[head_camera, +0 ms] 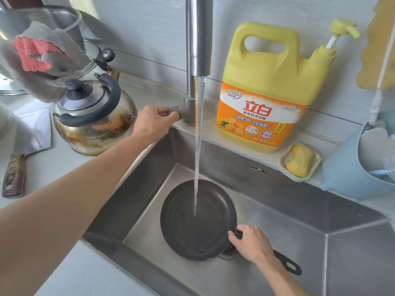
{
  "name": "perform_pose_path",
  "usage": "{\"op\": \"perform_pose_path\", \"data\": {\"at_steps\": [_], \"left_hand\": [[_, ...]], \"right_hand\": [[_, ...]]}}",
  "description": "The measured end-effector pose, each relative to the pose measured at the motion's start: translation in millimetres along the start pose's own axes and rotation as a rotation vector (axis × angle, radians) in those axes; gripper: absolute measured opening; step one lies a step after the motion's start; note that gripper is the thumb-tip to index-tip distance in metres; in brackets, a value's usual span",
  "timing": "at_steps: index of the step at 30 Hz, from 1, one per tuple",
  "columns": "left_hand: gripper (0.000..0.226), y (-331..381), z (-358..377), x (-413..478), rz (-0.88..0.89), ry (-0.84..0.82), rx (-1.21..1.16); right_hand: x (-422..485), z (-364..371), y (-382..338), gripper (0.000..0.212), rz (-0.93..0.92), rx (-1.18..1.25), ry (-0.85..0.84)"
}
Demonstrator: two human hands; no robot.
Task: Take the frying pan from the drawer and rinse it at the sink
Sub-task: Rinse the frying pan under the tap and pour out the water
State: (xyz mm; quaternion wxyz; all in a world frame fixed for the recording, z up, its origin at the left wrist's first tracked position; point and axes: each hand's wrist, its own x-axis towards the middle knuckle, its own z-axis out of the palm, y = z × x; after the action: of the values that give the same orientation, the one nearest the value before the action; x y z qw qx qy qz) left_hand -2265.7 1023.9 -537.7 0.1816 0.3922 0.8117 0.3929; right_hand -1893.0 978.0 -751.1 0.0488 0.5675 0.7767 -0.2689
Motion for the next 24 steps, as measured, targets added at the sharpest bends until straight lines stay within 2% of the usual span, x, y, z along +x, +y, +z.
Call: {"op": "perform_pose_path", "data": {"at_steps": [5,9,11,14,16,18,20,22,24], "left_hand": [[0.048,-5.2,3.6,1.3,-0.084,-0.019,-0.102],[0.037,-8.8,5.9,2.3,-0.077,-0.051,-0.156],[0.044,-10.2,5.8,2.2,-0.08,-0.056,-0.188],[0.074,-20.8,8.7,-13.2,-0.143,-0.118,-0.235],[0.078,-43.2,18.9,-35.8,-0.128,-0.253,-0.054],[0.071,-77.4,33.2,-59.7,-0.056,-0.429,0.271],[0.081,-112.6,47.4,-79.2,-0.062,-0.622,0.511],[0.088,-140.2,56.5,-91.9,-0.134,-0.737,0.619],[0.086,-155.6,58.7,-100.8,-0.211,-0.814,0.603]], "right_hand": [[-1.5,-1.6,-1.3,0.049,-0.011,-0.005,-0.005],[-3.1,-3.6,-3.0,0.047,-0.01,0.007,-0.009],[-4.0,-4.3,-4.4,0.045,-0.006,0.007,-0.011],[-7.9,-4.7,-7.8,0.044,0.022,0.0,0.009],[-11.9,-5.7,-9.6,0.045,0.039,0.003,0.019],[-15.8,-8.7,-9.1,0.044,0.041,-0.004,0.02],[-19.7,-15.9,-7.1,0.044,0.031,-0.024,0.017],[-23.7,-26.1,-3.9,0.044,0.018,-0.052,0.018],[-28.4,-37.3,-0.8,0.044,0.007,-0.07,0.034]]}}
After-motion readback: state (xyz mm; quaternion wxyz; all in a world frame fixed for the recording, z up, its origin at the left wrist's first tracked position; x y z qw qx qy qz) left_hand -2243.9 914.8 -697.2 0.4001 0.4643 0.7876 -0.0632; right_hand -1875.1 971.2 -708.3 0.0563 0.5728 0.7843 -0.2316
